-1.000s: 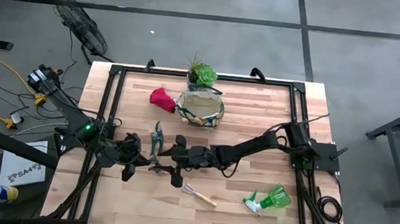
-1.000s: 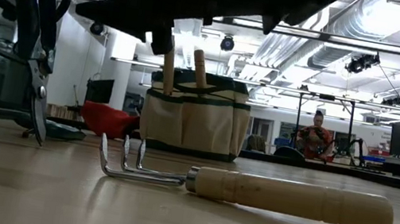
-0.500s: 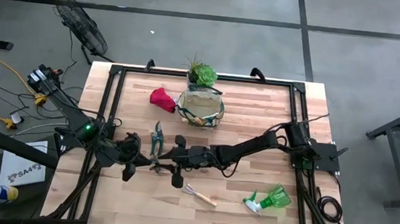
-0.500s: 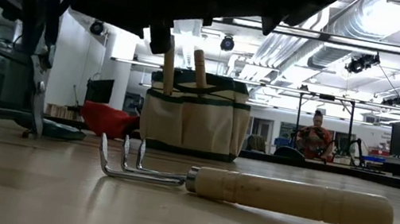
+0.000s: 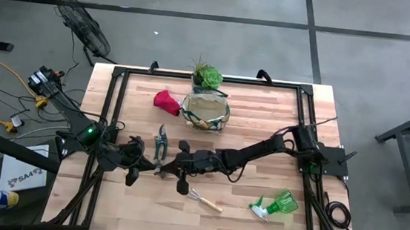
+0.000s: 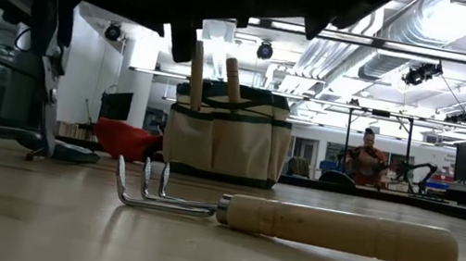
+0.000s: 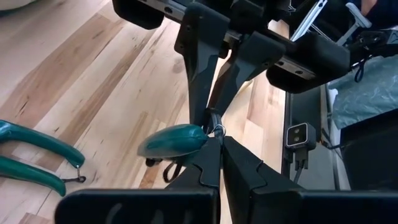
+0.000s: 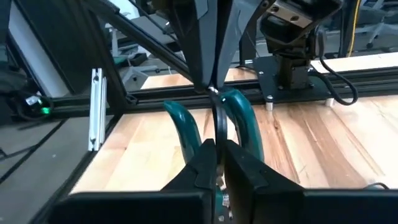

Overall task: Pick & Place Garden tools in Gardening bag
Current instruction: Put the bottom green shear scissor into the gardening bag

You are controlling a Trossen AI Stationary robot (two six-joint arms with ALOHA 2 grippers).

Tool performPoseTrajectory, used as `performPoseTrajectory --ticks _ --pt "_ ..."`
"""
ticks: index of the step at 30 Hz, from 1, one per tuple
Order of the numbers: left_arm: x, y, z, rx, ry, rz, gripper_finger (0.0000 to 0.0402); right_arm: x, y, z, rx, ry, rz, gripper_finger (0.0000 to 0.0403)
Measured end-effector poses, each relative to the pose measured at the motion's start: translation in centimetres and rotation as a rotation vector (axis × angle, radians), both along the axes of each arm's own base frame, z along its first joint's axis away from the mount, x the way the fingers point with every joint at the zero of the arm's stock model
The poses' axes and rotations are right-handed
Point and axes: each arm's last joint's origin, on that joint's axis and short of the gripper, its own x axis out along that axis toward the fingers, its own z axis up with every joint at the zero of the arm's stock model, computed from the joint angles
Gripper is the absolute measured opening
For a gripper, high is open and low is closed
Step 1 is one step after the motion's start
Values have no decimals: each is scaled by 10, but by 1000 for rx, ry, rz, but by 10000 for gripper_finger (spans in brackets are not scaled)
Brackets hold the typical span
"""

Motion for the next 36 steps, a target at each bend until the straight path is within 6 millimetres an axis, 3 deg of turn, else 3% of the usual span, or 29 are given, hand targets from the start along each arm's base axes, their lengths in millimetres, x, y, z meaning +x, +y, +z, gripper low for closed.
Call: performPoseTrajectory --ticks 15,26,36 --pt "1 -1 2 -12 -17 5 19 -16 -3 37 18 62 -58 5" --pt "3 -2 6 3 -74 -5 21 -35 -6 79 12 46 -107 4" --pt "5 -1 10 46 -137 40 22 -77 -21 135 -11 95 -244 4"
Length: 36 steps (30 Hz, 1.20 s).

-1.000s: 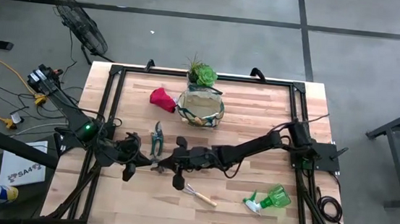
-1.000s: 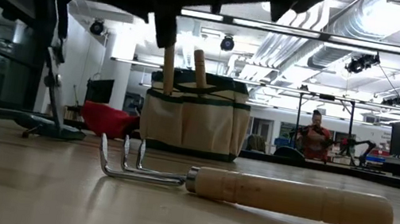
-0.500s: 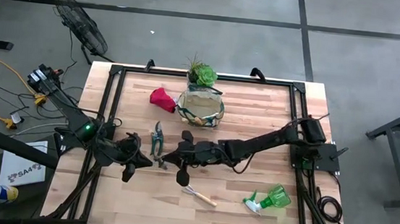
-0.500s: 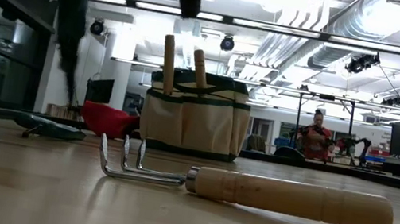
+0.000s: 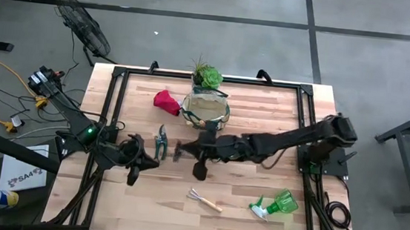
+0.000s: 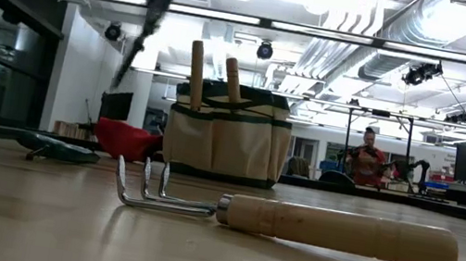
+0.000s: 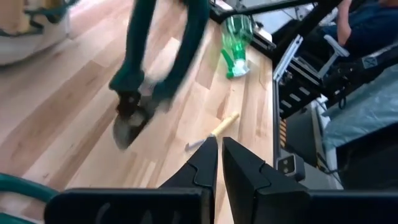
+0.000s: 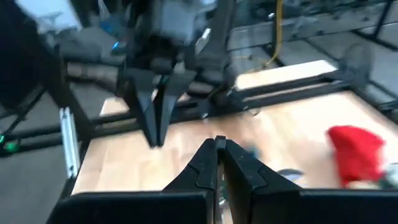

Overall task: Pick & Place Garden tools in Gardening bag
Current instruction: Put the bottom green shear scissor into the gardening bag

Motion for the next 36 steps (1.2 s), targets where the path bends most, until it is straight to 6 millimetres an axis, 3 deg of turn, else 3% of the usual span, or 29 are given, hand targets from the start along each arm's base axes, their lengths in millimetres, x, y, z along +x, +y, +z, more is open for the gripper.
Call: performPoseTrajectory --ticks 10,17,24,36 --pt "0 2 -1 27 -5 41 22 -62 -21 63 -39 -36 -167 4" --pt "0 2 -1 34 -10 56 22 -98 -36 87 -96 -31 -249 4" --pt "0 2 -1 35 -10 58 22 -110 -53 87 -132 44 -318 4" --pt "0 2 -1 35 -11 58 22 -119 -61 74 -123 172 -427 4"
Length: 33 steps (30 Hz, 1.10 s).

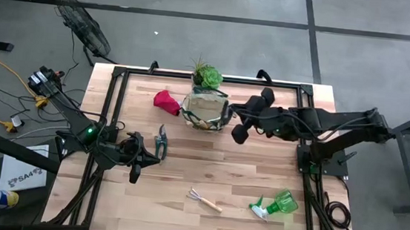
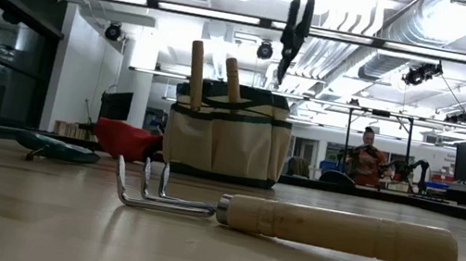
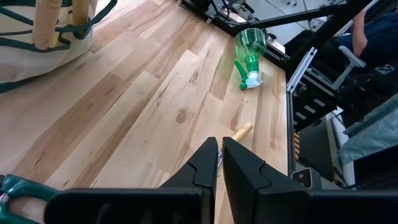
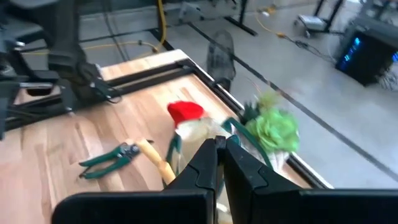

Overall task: Pick & Place Garden tools in Gardening bag
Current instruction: Put the bottom green shear scissor into the gardening bag

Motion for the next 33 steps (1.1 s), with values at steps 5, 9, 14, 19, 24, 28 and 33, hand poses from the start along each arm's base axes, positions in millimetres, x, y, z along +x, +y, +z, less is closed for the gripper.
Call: performPoseTrajectory --ticks 5,9,14,19,24,28,33 --pt "0 0 0 0 0 0 22 -5 -2 -3 36 7 -80 4" --pt "0 0 0 0 0 0 22 -7 -2 -6 68 6 -108 4" --pt "0 0 0 -1 1 -2 22 -10 -4 -8 82 5 -173 4" --pt "0 0 0 -1 1 -3 22 -13 -9 -12 98 10 -246 4" --pt "0 0 0 -1 1 -3 22 -8 -17 -16 112 -1 -319 4" --pt "0 0 0 -1 1 -3 22 -4 -23 -20 113 7 -351 4" --pt "0 0 0 -1 1 -3 22 2 -32 -25 107 22 -385 4"
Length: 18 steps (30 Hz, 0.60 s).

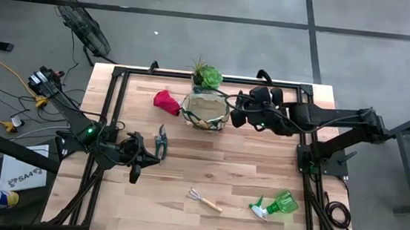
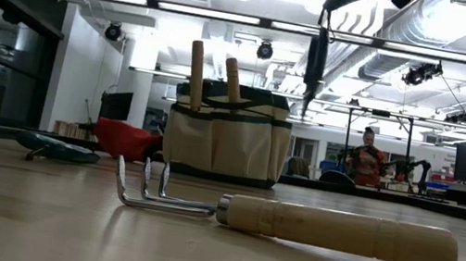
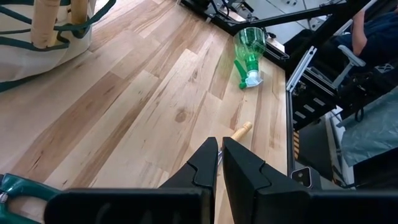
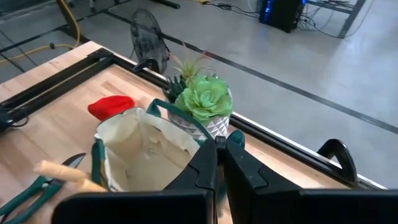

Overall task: Pick & Place Garden tools in Gardening bag
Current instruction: Put the bottom green shear scissor into the gardening bag

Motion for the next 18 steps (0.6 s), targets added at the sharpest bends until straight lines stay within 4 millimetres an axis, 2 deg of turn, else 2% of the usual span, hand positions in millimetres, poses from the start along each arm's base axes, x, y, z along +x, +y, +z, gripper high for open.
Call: performPoseTrajectory --ticks 6,18 --pt "0 0 0 -1 0 -1 22 9 -8 -5 1 7 -6 4" --pt "0 0 0 -1 1 -2 22 30 -11 -12 -5 -30 6 4"
